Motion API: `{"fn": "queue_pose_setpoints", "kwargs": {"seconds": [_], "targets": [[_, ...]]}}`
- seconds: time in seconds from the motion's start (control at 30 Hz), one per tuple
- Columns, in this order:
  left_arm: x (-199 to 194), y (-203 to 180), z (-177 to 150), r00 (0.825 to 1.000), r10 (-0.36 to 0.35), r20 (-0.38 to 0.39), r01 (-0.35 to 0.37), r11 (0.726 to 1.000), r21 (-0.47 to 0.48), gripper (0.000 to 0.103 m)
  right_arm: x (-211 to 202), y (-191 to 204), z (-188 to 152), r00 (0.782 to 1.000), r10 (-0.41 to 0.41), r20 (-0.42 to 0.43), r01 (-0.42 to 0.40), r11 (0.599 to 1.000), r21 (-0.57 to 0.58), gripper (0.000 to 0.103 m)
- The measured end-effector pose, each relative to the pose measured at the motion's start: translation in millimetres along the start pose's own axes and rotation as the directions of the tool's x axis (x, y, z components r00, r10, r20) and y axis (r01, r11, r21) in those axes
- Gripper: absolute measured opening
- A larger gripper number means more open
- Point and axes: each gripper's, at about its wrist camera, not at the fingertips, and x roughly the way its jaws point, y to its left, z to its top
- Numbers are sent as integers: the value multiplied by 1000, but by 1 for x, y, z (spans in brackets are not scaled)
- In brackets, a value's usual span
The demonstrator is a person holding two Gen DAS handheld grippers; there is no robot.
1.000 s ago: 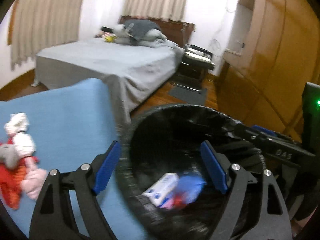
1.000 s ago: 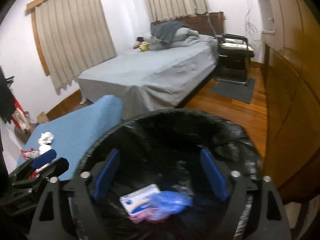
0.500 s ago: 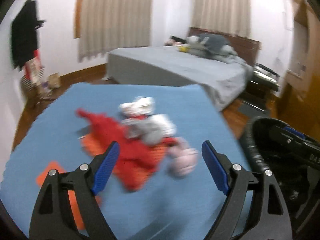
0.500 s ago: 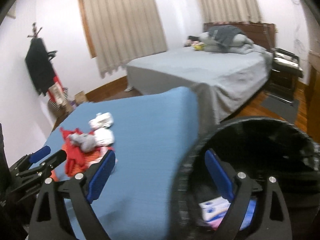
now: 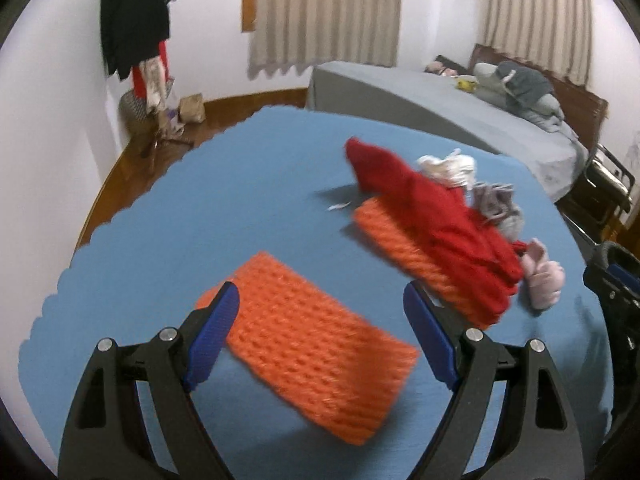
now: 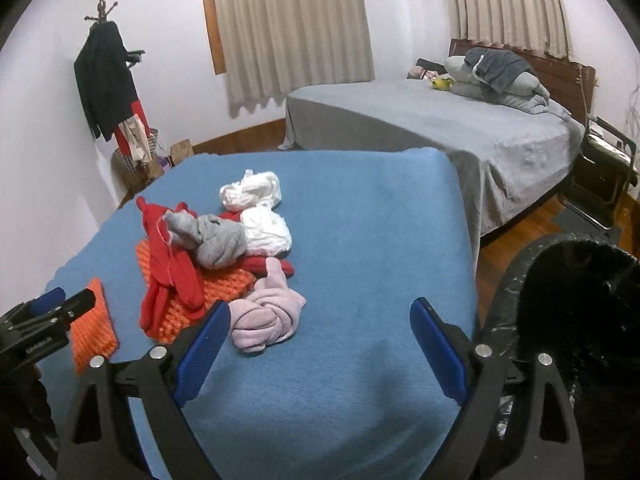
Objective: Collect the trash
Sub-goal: 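Grasp the orange mesh sleeve with the left gripper, then lift the orange mesh with the left gripper while the right gripper grasps the pink knotted cloth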
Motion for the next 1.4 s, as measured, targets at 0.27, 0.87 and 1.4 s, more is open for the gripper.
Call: {"fn": "queue_pose_setpoints", "kwargs": {"seconds": [0.27, 0.87, 1.4], "targets": [[23, 11, -5, 997, -3, -83, -2, 998, -56, 83, 12, 4, -7, 999, -8, -33, 8, 1000, -19, 89], [24, 4, -10, 996, 20, -92, -24, 999, -35, 62, 17, 7, -10, 998, -2, -55, 1, 1000, -30, 89], [13, -11, -2, 996, -87, -16, 86, 996, -30, 21, 15, 7, -4, 999, 13, -39, -13, 1000, -22, 87]]}}
